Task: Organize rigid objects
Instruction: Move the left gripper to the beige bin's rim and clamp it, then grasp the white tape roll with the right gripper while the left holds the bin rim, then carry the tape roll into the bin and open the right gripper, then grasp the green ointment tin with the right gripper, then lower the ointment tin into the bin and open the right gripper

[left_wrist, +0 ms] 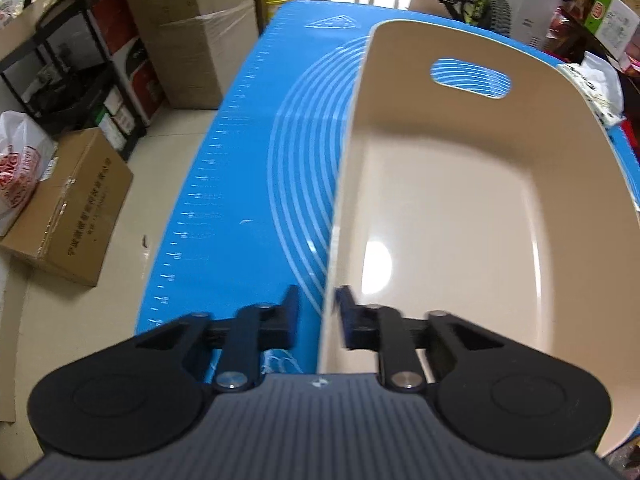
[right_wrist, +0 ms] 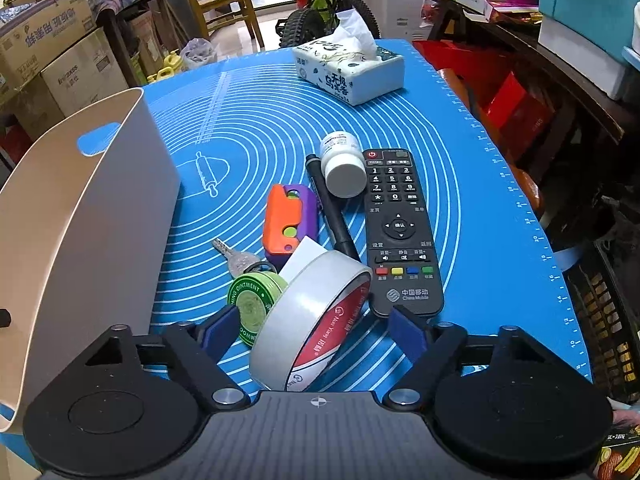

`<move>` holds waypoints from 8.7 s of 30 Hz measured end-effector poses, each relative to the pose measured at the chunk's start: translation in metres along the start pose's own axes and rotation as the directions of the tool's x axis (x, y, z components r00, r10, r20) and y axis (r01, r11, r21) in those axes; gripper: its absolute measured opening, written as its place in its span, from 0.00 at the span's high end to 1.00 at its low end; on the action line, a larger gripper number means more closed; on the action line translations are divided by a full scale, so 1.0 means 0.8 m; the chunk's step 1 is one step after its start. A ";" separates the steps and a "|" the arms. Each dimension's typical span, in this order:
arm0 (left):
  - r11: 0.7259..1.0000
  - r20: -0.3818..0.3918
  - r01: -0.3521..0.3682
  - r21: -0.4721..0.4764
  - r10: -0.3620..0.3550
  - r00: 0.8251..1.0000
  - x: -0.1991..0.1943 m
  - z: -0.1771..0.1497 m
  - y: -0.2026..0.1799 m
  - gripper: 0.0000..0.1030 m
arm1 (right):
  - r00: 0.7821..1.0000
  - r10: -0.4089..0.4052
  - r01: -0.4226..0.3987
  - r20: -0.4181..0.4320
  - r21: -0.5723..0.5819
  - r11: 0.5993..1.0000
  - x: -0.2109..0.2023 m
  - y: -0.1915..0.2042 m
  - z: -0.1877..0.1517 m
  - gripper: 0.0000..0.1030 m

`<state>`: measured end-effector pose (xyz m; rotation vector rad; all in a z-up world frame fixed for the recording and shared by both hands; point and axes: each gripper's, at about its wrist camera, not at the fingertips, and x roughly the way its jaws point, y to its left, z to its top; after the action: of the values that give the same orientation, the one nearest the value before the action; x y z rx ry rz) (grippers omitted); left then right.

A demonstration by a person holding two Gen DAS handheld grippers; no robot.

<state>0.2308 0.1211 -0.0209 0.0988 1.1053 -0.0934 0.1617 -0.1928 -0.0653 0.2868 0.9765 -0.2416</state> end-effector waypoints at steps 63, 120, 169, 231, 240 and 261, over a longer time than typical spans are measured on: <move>1.000 -0.004 0.015 0.019 -0.015 1.000 0.003 -0.002 -0.002 0.92 | 0.976 0.215 -0.208 -0.034 0.151 0.966 0.004 -0.026 0.018 0.74; 0.999 -0.031 0.028 0.025 -0.027 0.999 0.007 0.002 -0.001 0.93 | 0.943 0.302 -0.331 -0.140 -0.312 0.890 0.019 0.243 0.040 0.60; 0.998 -0.019 0.011 0.058 -0.010 1.000 0.006 0.000 -0.007 0.92 | 0.990 0.130 -0.140 -0.052 -0.436 0.889 0.017 0.038 0.027 0.29; 0.998 -0.022 -0.005 0.058 0.006 1.000 0.008 -0.001 -0.012 0.91 | 0.953 0.174 -0.027 0.249 -0.502 0.865 -0.074 0.119 0.056 0.47; 0.998 -0.023 -0.005 0.057 0.006 1.000 0.008 -0.001 -0.011 0.91 | 0.924 0.302 -0.162 0.233 -0.476 0.865 -0.087 0.162 0.060 0.47; 0.998 -0.025 -0.013 0.060 0.014 1.000 0.006 -0.001 -0.012 0.91 | 0.956 0.279 -0.272 -0.085 -0.610 0.745 -0.012 0.258 -0.007 0.47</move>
<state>0.2307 0.1117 -0.0259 0.1619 1.1274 -0.1135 0.2195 0.0033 -0.0332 -0.1793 0.9354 0.3573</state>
